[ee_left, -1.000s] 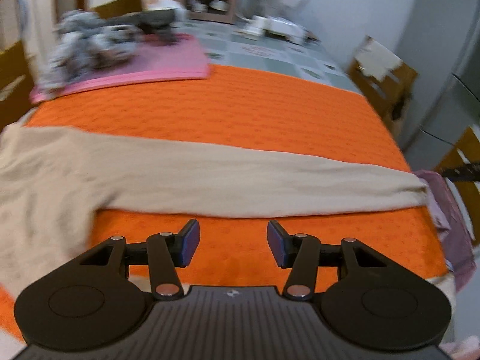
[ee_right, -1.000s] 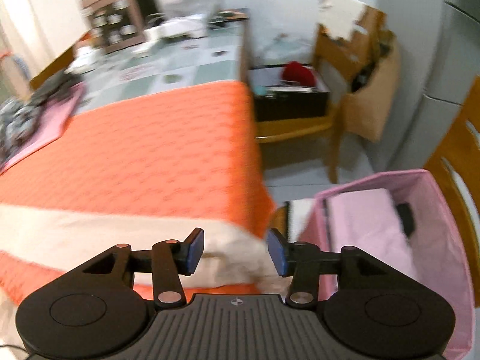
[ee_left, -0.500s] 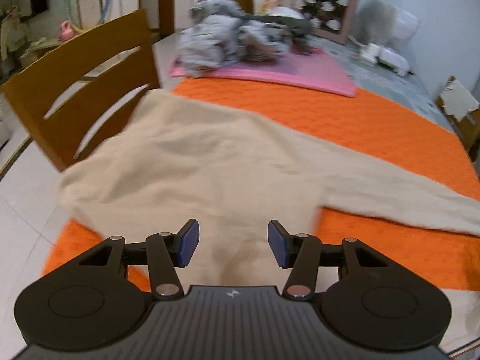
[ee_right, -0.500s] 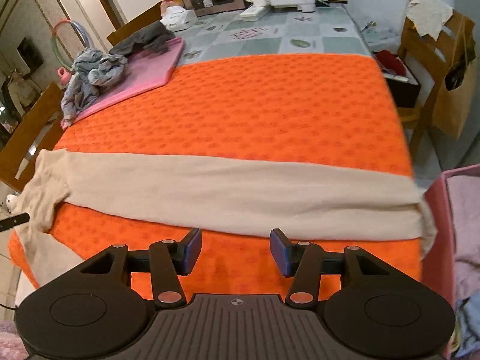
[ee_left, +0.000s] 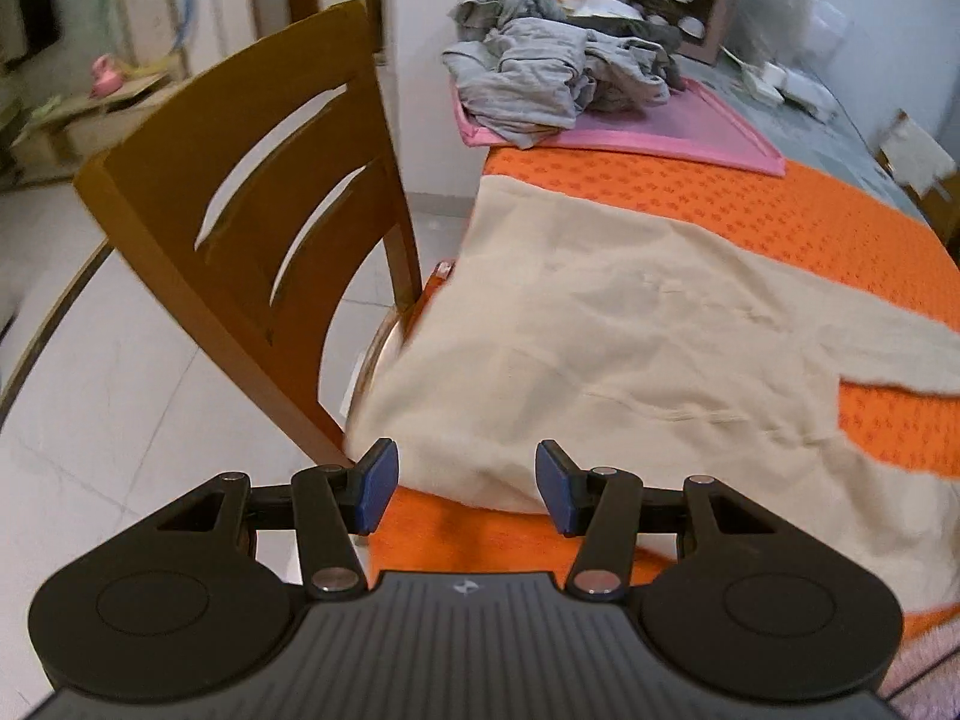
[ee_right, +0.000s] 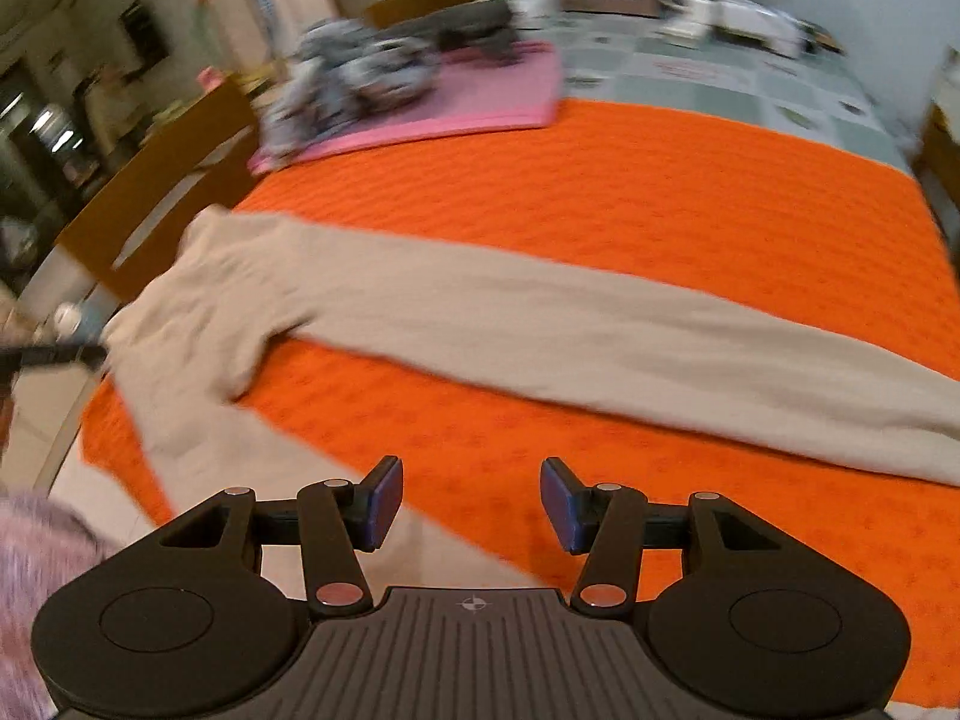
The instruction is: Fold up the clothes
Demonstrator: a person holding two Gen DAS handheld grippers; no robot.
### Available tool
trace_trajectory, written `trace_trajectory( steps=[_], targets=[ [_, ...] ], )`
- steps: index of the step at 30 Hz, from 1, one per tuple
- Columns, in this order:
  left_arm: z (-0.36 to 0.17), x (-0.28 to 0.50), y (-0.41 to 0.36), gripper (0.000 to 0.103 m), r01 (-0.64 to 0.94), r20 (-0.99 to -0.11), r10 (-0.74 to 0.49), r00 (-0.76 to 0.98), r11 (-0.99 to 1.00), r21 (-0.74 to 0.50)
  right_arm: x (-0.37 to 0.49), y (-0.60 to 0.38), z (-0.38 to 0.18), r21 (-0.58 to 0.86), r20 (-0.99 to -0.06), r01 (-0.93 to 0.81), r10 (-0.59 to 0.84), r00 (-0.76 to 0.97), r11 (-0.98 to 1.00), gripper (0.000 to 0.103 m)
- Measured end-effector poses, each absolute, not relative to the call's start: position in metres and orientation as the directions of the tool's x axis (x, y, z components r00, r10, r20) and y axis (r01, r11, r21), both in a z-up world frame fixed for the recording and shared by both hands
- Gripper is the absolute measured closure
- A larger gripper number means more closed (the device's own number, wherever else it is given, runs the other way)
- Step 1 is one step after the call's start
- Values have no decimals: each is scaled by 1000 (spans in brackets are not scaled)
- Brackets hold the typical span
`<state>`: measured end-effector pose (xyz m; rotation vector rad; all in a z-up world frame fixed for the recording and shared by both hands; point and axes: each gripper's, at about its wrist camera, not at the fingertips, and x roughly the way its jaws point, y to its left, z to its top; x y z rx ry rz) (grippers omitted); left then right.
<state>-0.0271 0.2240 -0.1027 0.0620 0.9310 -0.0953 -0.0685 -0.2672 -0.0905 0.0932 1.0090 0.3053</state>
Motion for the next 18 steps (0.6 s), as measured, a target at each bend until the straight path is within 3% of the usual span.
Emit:
trace_trajectory(
  steps=[11,18],
  targets=[
    [-103,-4,247,43,473,-808,-199,555,874,110,-98,-130,-114,140,-806,-396,337,486,907,49],
    [-98,-9,236,37,624,-803,-329,497,779,67,-107,-81,-134,118,-817,-471,355,454,874,50]
  ],
)
